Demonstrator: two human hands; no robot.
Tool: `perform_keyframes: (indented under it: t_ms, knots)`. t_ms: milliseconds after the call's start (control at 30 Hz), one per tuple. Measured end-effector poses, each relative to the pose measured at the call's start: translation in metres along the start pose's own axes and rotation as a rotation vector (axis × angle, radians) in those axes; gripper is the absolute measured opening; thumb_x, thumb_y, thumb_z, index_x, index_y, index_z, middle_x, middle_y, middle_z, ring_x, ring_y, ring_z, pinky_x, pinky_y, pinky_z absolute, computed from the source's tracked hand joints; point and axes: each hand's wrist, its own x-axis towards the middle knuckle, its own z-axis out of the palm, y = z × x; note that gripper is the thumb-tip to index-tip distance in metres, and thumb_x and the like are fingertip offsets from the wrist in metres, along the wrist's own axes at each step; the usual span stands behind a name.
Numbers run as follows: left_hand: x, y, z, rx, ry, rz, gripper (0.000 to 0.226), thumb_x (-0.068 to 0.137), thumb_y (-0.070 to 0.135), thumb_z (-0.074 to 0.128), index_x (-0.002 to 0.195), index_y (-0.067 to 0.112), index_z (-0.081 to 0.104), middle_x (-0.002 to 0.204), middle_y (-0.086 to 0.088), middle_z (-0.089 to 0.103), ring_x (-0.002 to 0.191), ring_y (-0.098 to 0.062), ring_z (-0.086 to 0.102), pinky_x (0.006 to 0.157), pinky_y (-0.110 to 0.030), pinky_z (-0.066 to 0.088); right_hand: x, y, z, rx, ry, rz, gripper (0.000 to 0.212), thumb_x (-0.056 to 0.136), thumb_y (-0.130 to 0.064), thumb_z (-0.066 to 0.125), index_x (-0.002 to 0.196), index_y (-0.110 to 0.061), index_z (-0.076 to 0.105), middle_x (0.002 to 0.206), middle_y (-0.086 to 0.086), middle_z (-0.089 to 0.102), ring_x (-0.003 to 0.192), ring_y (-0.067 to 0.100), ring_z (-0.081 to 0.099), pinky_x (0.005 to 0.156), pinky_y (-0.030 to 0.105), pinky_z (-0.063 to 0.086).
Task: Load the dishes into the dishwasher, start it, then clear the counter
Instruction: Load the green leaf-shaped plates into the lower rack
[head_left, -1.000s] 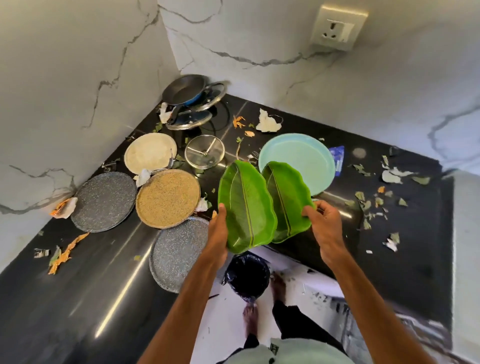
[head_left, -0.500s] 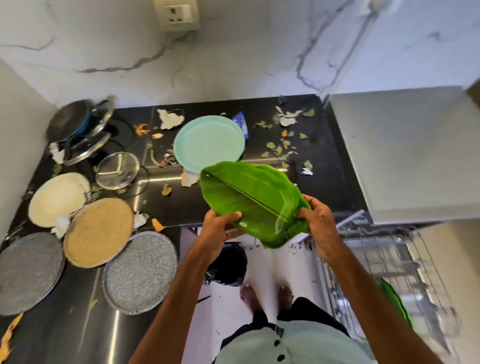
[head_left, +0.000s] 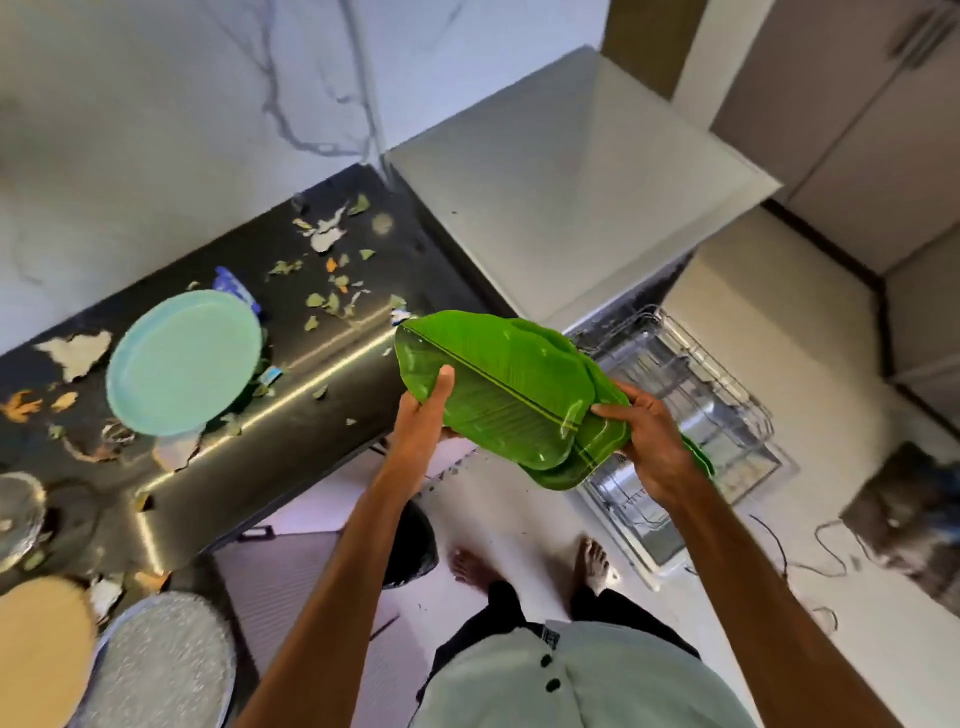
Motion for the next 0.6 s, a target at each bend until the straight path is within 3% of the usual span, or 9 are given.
perform_keyframes:
  t_ms: [100, 200, 300, 400, 500, 600]
  knots:
    - [0.007, -0.001, 0.028, 0.147, -0.033, 0.125, 0.032, 0.092, 0.010, 0.070, 0.123, 0.004, 0.063, 0.104, -0.007, 0.074, 0.093, -0.018, 0.072, 0.067, -0.025, 0.058, -0.004, -0.004, -0.047, 0.066, 0.024, -0.007, 0.040, 0.085, 0.009, 0.062, 0.117, -0.014, 0.069, 0.097, 0.006, 0.078, 0.078, 0.022, 0.074, 0.065, 0.030, 0.062]
    - [0.010, -0.002, 0.057, 0.306, -0.072, 0.156, 0.029, 0.082, 0.005, 0.079, 0.108, 0.012, 0.067, 0.087, 0.001, 0.073, 0.077, -0.012, 0.071, 0.059, -0.029, 0.058, -0.005, -0.007, -0.084, 0.074, 0.053, -0.022, 0.037, 0.086, 0.005, 0.064, 0.110, -0.022, 0.071, 0.098, 0.003, 0.078, 0.080, 0.021, 0.074, 0.069, 0.032, 0.062]
    - [0.008, -0.006, 0.088, 0.397, -0.124, 0.119, 0.019, 0.080, 0.010, 0.083, 0.094, 0.016, 0.071, 0.080, 0.002, 0.075, 0.075, -0.012, 0.073, 0.057, -0.033, 0.060, -0.003, -0.009, -0.115, 0.006, 0.093, -0.045, 0.031, 0.089, -0.003, 0.066, 0.116, -0.018, 0.072, 0.096, 0.002, 0.077, 0.083, 0.021, 0.071, 0.069, 0.034, 0.054]
    - [0.008, -0.010, 0.117, 0.417, -0.145, 0.057, 0.012, 0.085, 0.022, 0.079, 0.093, 0.016, 0.072, 0.078, 0.004, 0.074, 0.069, -0.006, 0.072, 0.052, -0.025, 0.056, 0.000, -0.010, -0.148, -0.029, 0.124, -0.072, 0.032, 0.091, -0.004, 0.065, 0.121, -0.012, 0.070, 0.096, 0.002, 0.075, 0.088, 0.022, 0.068, 0.077, 0.036, 0.052]
    - [0.011, -0.011, 0.147, 0.488, -0.213, 0.014, 0.011, 0.092, 0.034, 0.071, 0.092, 0.023, 0.070, 0.075, 0.008, 0.073, 0.065, -0.005, 0.072, 0.051, -0.025, 0.056, 0.000, -0.016, -0.180, -0.057, 0.152, -0.087, 0.025, 0.093, -0.006, 0.064, 0.115, -0.016, 0.071, 0.094, -0.001, 0.075, 0.086, 0.018, 0.068, 0.071, 0.031, 0.050]
    - [0.017, -0.015, 0.175, 0.579, -0.258, 0.043, 0.018, 0.093, 0.036, 0.068, 0.090, 0.018, 0.070, 0.070, 0.002, 0.071, 0.063, -0.015, 0.070, 0.050, -0.027, 0.056, 0.001, -0.018, -0.210, -0.055, 0.201, -0.090, 0.019, 0.093, -0.008, 0.066, 0.104, -0.020, 0.073, 0.088, -0.002, 0.074, 0.080, 0.014, 0.066, 0.070, 0.031, 0.046]
